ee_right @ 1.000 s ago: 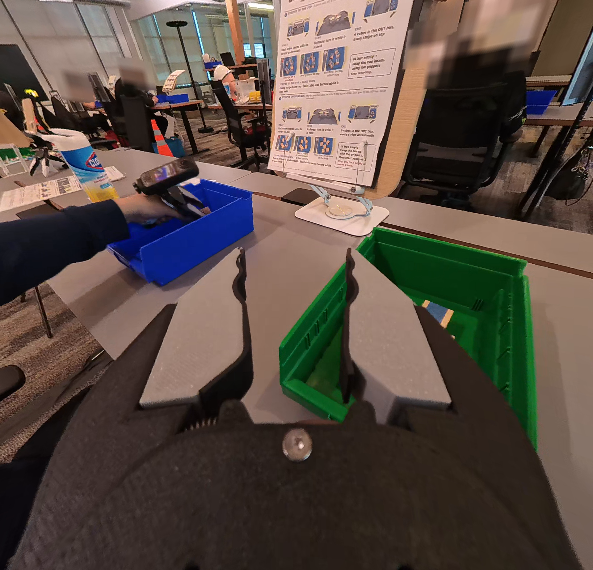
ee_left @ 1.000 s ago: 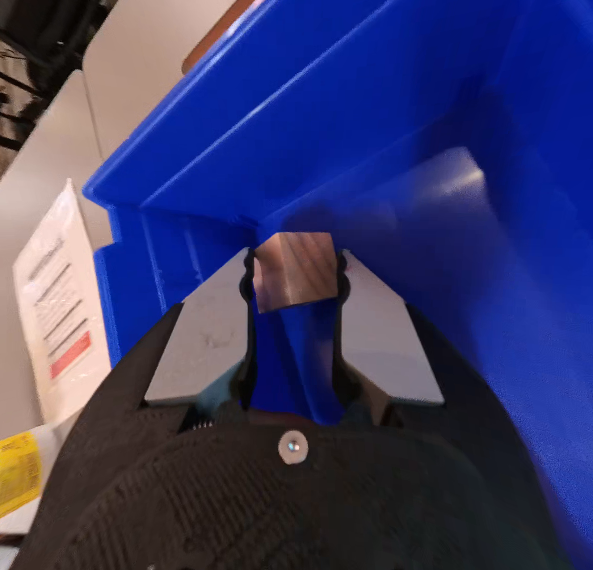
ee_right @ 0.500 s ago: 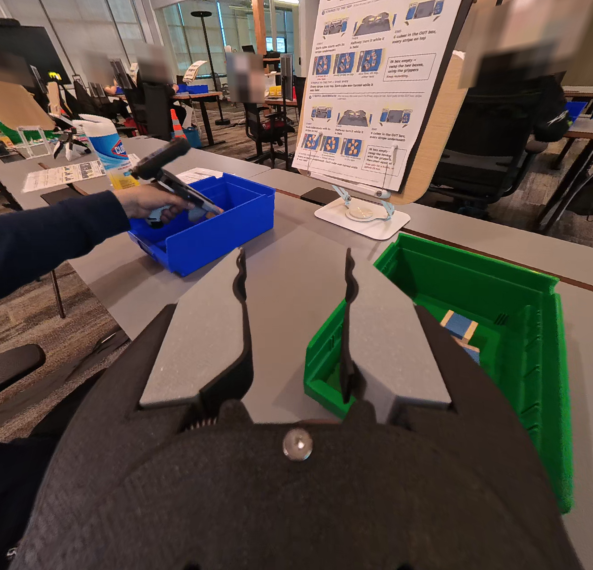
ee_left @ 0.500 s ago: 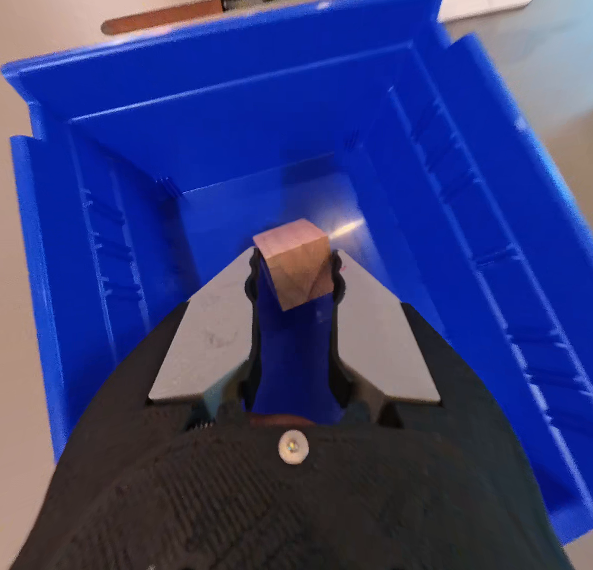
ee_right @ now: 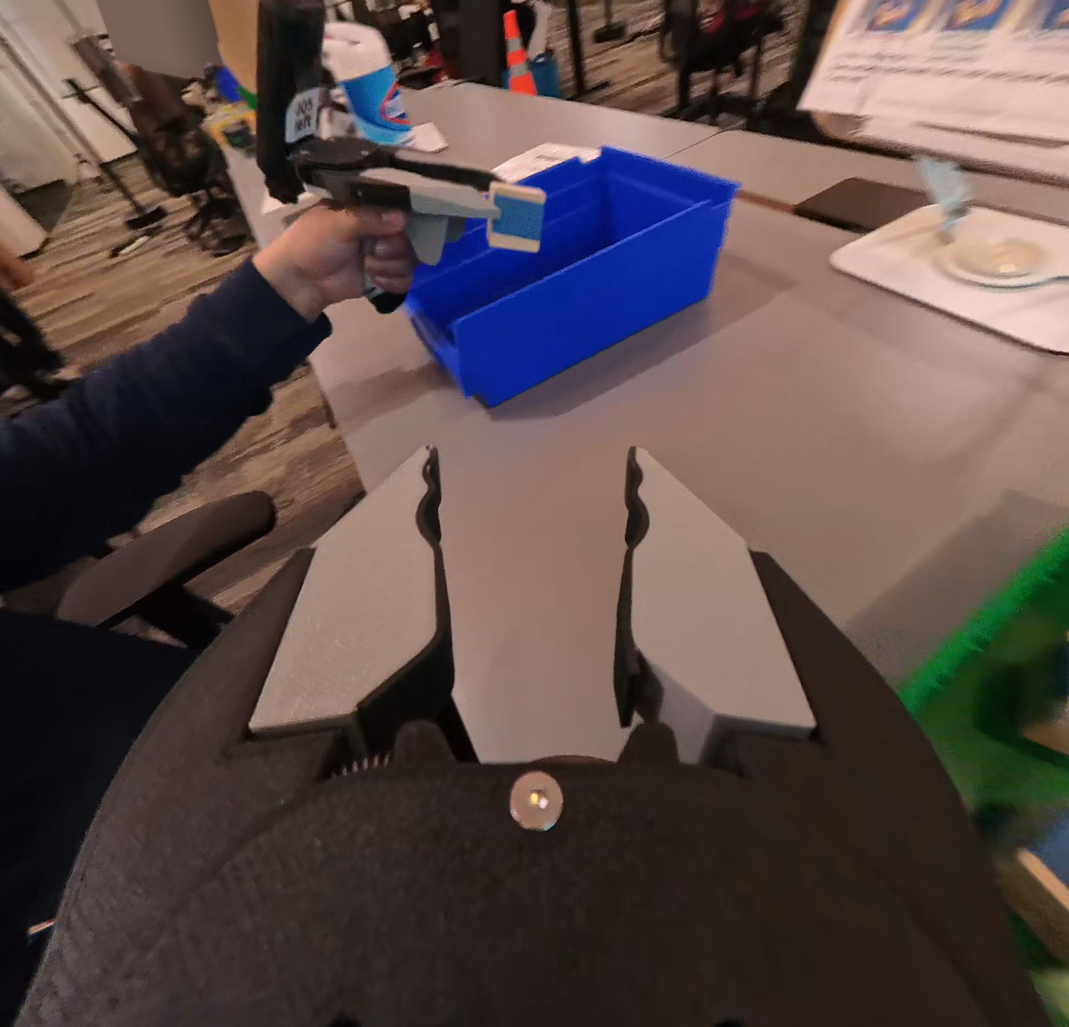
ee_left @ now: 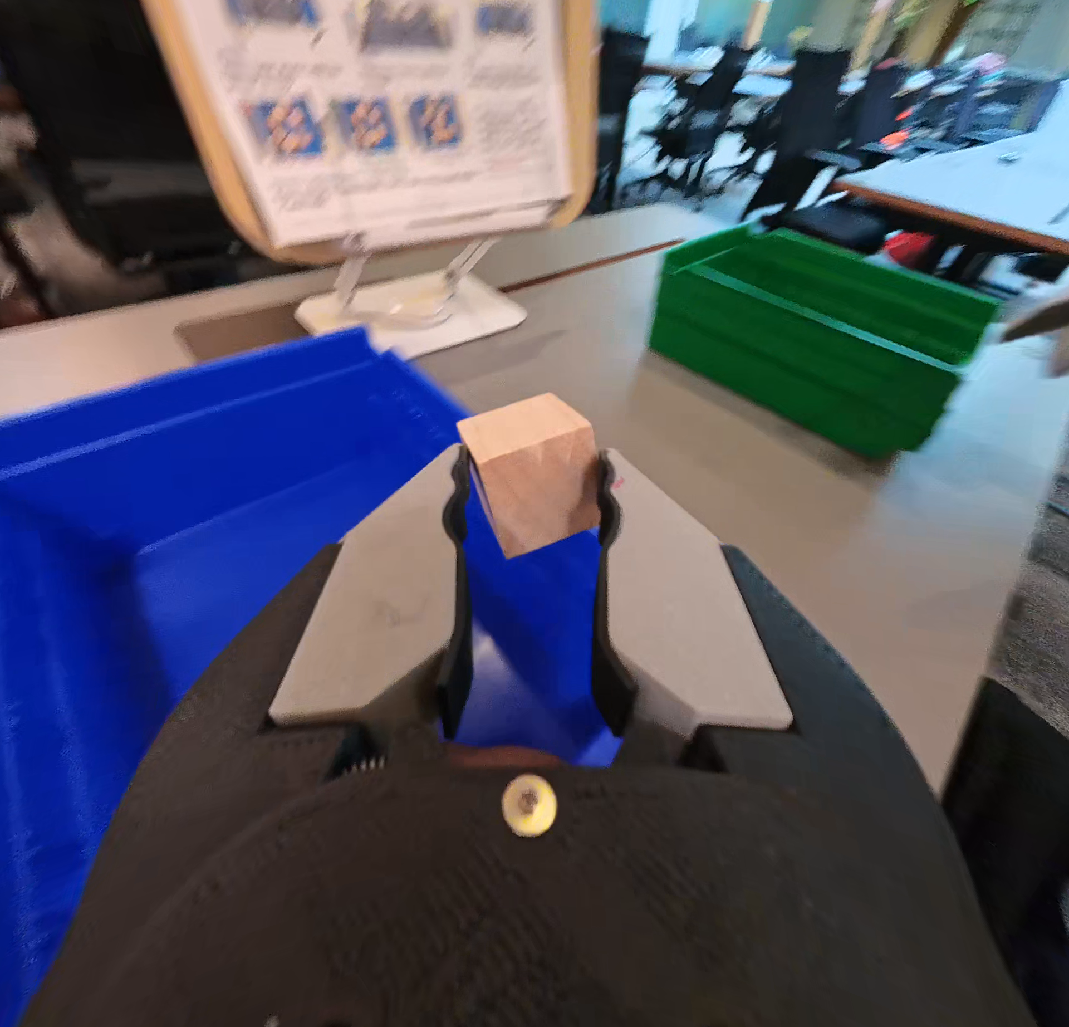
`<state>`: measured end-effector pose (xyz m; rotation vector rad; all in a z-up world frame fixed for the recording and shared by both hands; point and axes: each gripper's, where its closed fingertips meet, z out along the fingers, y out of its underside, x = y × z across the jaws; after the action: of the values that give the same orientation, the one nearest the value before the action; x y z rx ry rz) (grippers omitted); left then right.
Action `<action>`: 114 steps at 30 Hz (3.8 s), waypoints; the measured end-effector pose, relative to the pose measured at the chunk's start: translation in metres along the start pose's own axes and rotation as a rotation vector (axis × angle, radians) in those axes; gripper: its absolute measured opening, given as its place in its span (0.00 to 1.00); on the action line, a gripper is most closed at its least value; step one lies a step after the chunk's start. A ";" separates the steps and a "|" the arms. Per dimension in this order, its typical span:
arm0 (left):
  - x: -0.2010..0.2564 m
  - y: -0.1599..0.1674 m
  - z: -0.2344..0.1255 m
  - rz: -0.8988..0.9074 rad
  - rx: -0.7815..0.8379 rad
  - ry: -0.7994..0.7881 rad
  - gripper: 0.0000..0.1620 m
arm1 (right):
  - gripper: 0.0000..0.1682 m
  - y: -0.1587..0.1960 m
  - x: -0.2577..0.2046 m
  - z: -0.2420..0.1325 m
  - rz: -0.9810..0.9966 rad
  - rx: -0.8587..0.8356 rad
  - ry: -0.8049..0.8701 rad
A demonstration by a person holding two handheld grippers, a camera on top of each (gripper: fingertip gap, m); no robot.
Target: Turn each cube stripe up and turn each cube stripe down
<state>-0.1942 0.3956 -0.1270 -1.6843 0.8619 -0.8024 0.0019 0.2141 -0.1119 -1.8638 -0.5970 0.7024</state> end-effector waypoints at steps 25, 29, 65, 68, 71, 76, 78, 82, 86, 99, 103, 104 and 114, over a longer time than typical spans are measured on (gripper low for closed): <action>0.210 0.021 -0.015 -0.202 0.077 0.535 0.26 | 0.40 0.018 -0.085 0.055 -0.917 0.099 0.066; 0.220 0.027 -0.010 -0.248 0.049 0.592 0.26 | 0.32 0.025 -0.073 0.065 -1.041 0.053 0.184; 0.127 0.017 -0.041 0.190 0.075 0.079 0.24 | 0.24 0.072 0.316 0.007 0.316 -0.398 0.701; 0.129 0.016 -0.044 0.183 0.085 0.096 0.24 | 0.27 0.056 0.314 -0.011 0.250 -0.402 0.750; 0.129 0.016 -0.045 0.203 0.083 0.090 0.24 | 0.27 0.030 0.293 -0.024 0.195 -0.351 0.727; 0.130 0.014 -0.050 0.212 0.085 0.070 0.24 | 0.29 -0.006 0.222 -0.044 0.097 -0.181 0.644; 0.127 0.015 -0.050 0.200 0.085 0.048 0.27 | 0.32 -0.008 0.183 -0.049 0.050 -0.125 0.589; 0.108 0.034 -0.038 0.162 0.024 -0.057 0.36 | 0.37 0.008 0.116 -0.058 -0.002 -0.042 0.514; 0.073 0.066 -0.016 0.239 -0.091 -0.269 0.41 | 0.45 0.040 0.084 -0.052 -0.068 -0.072 0.526; 0.002 0.067 -0.014 0.195 -0.110 -0.505 0.00 | 0.12 0.097 0.131 -0.019 -0.010 -0.283 0.686; -0.012 0.029 -0.054 0.171 0.049 -0.556 0.02 | 0.14 0.086 0.109 0.026 -0.024 -0.287 0.690; -0.011 0.018 -0.065 0.162 0.092 -0.571 0.02 | 0.14 0.082 0.100 0.042 -0.019 -0.284 0.683; 0.019 -0.072 -0.192 0.223 0.452 -0.660 0.02 | 0.19 0.041 -0.042 0.232 -0.005 -0.234 0.369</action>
<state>-0.3340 0.3009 -0.0086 -1.2904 0.3580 -0.2247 -0.1869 0.3195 -0.2154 -2.1410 -0.4563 0.2793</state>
